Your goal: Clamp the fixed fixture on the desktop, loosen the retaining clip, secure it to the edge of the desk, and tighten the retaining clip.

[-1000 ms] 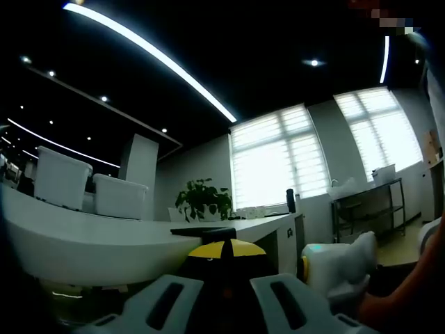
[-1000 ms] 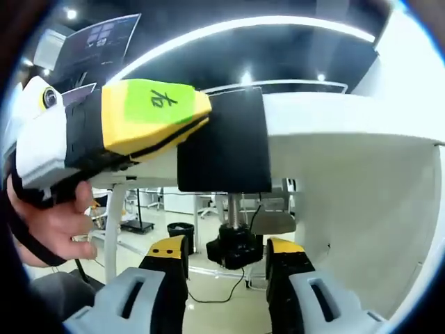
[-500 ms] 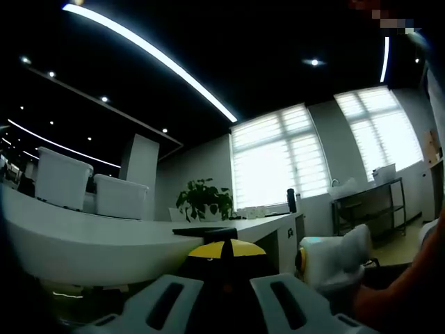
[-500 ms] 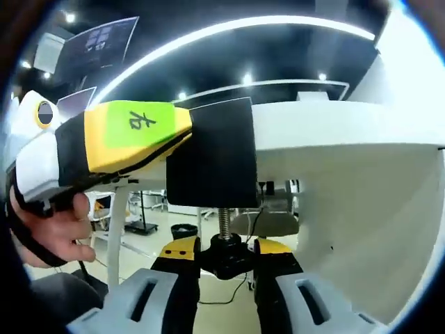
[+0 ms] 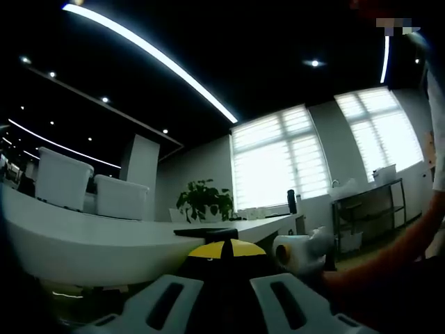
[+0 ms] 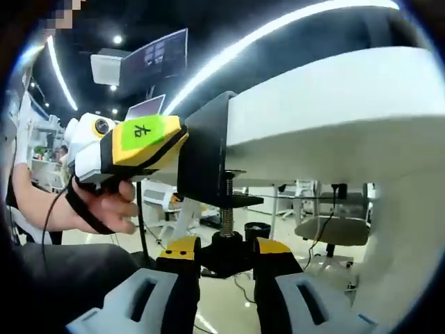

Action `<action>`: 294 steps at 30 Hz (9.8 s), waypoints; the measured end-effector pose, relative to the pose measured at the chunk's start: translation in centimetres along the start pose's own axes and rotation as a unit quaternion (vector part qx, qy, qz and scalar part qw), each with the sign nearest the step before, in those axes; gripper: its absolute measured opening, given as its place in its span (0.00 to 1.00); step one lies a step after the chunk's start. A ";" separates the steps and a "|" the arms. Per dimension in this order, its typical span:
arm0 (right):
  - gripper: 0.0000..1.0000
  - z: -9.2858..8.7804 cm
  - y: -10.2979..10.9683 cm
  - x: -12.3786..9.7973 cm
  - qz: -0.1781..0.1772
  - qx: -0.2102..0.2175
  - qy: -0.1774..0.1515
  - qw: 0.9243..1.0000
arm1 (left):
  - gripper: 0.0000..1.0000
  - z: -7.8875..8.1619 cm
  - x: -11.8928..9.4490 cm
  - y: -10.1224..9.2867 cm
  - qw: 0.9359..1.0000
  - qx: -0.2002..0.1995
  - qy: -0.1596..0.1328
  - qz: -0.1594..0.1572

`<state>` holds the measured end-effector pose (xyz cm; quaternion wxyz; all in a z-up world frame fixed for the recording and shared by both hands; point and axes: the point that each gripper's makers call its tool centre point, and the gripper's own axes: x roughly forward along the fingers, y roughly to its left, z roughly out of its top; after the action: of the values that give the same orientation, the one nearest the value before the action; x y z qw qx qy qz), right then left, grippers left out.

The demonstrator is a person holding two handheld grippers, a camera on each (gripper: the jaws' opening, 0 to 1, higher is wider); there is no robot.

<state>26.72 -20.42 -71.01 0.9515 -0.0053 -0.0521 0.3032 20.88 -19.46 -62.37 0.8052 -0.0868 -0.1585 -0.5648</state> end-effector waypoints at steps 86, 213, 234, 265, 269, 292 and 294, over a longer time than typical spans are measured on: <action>0.27 -0.2 -2.0 -0.4 -0.089 -0.059 0.008 0.994 | 0.03 -0.1 0.2 -0.2 1.000 -0.003 0.002 0.001; 0.37 0.4 1.6 -5.7 -0.369 0.020 -0.052 0.928 | 0.03 -0.6 0.4 -0.1 1.000 0.004 0.008 0.004; 0.29 0.9 -1.3 -4.1 -0.386 -0.049 -0.015 0.921 | 0.03 -0.4 0.6 0.0 1.000 -0.002 0.002 0.002; 0.23 -0.3 -2.0 -0.9 -0.007 -0.018 0.022 1.000 | 0.03 -0.2 0.0 -0.5 1.000 -0.001 0.002 -0.001; 0.24 -0.5 -2.5 -0.5 0.011 -0.008 0.027 1.000 | 0.03 -0.2 0.0 -0.4 1.000 -0.002 0.002 -0.002; 0.33 -2.6 0.9 -8.8 -0.365 0.087 0.004 0.927 | 0.03 -0.4 0.2 -0.3 1.000 0.002 0.005 0.003; 0.33 -2.0 1.5 -9.1 -0.378 0.076 -0.004 0.923 | 0.03 -0.4 0.2 -0.3 1.000 0.004 0.006 0.003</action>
<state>18.63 -24.39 -73.92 0.9927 0.0881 -0.0314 -0.0758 20.76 -19.84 -62.73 0.8082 -0.0811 -0.1556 -0.5621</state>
